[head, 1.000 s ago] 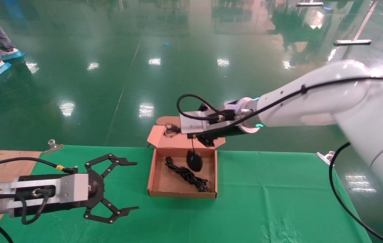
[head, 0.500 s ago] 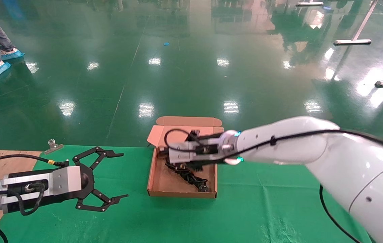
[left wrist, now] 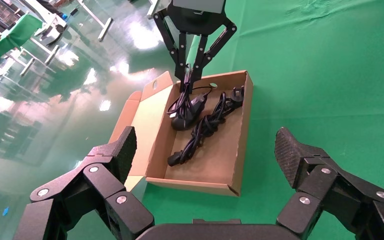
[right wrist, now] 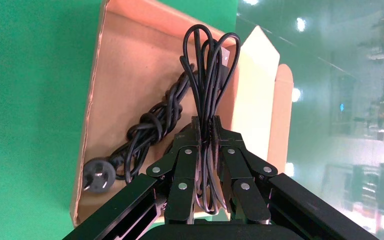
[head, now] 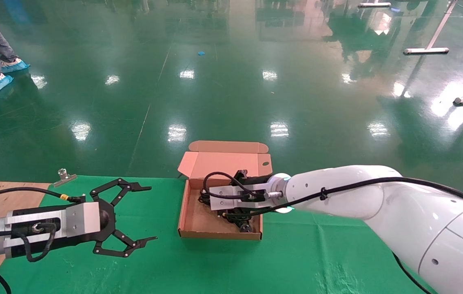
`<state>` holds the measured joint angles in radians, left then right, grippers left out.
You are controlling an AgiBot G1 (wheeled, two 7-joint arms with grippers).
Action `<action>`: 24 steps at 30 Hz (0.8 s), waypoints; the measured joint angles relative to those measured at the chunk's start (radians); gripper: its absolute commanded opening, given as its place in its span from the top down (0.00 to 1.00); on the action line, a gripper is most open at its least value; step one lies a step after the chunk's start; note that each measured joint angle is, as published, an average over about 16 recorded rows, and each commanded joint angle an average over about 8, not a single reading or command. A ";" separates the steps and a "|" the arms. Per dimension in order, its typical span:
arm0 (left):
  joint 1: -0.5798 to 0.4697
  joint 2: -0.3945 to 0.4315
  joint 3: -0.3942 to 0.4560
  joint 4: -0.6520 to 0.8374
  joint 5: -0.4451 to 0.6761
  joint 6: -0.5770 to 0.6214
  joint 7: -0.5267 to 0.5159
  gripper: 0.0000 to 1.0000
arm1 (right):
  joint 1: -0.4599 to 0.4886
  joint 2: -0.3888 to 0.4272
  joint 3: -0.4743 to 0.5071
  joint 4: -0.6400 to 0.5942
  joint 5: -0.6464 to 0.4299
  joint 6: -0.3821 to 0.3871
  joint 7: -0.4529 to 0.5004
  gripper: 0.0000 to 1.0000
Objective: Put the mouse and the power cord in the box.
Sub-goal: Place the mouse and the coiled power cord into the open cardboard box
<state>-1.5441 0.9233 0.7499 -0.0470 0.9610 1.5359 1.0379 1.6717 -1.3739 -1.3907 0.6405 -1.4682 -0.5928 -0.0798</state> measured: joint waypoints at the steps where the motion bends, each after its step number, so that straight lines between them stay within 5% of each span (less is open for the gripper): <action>1: 0.000 0.000 0.000 0.001 0.000 0.000 0.000 0.00 | -0.001 0.000 -0.003 -0.001 0.000 0.003 0.002 0.00; 24: 0.003 -0.001 -0.002 -0.008 -0.001 0.000 -0.006 0.00 | -0.002 0.004 0.004 0.000 0.001 -0.003 0.002 0.00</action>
<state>-1.5415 0.9218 0.7477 -0.0552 0.9604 1.5354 1.0316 1.6696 -1.3700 -1.3871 0.6405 -1.4676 -0.5955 -0.0778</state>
